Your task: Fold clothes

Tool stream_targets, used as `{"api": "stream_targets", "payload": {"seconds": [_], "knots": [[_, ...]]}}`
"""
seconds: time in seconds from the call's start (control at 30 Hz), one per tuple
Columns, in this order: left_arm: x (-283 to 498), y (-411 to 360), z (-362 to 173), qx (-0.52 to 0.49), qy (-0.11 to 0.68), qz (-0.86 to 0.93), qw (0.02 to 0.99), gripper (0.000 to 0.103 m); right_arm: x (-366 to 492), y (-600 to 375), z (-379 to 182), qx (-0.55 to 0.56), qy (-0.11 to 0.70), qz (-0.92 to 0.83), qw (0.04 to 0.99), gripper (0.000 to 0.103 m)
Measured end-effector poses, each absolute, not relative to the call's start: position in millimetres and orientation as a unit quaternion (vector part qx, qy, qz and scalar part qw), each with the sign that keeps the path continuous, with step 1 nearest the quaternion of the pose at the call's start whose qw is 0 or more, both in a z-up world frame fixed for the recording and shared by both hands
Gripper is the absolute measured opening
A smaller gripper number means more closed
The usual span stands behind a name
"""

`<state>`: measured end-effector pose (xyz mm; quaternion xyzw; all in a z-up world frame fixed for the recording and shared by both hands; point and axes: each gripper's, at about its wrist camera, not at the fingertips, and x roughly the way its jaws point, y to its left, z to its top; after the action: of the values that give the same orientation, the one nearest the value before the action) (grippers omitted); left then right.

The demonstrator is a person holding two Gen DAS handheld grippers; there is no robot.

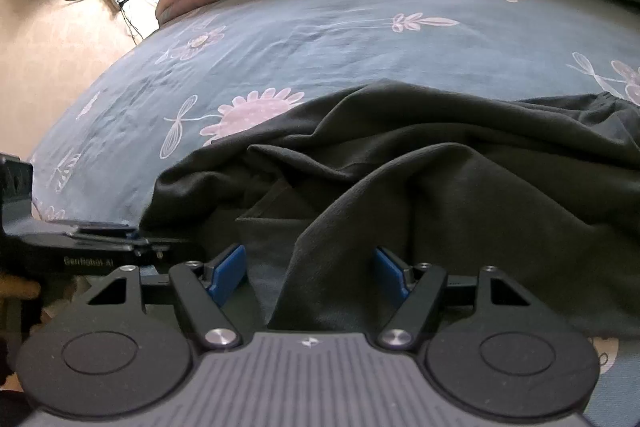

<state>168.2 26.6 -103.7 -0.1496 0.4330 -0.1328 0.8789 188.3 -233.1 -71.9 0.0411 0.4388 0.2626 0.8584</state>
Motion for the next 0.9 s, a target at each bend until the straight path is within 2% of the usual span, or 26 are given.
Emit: {"api": "stream_targets", "payload": {"seconds": [0.03,0.13,0.53,0.9], "knots": [[170.0,27.0,-100.1,-0.143,0.428,-0.126,0.883,0.007,188.1,-232.9,-71.4,0.041,0.438,0.262,0.859,0.075],[177.0,32.5,-87.4,-0.137,0.408,-0.117,0.895,0.005,187.2,-232.7,-70.3,0.042,0.436,0.261,0.86,0.075],[262.2,57.0,-42.4,-0.047,0.373,-0.08,0.923,0.005,189.2,-235.7,-62.4,0.032,0.423,0.247,0.871,0.075],[395.2,63.2,-45.3,0.055,0.401,-0.032,0.914,0.006,198.2,-243.5,-56.4,0.04,0.413,0.23,0.88,0.075]]}}
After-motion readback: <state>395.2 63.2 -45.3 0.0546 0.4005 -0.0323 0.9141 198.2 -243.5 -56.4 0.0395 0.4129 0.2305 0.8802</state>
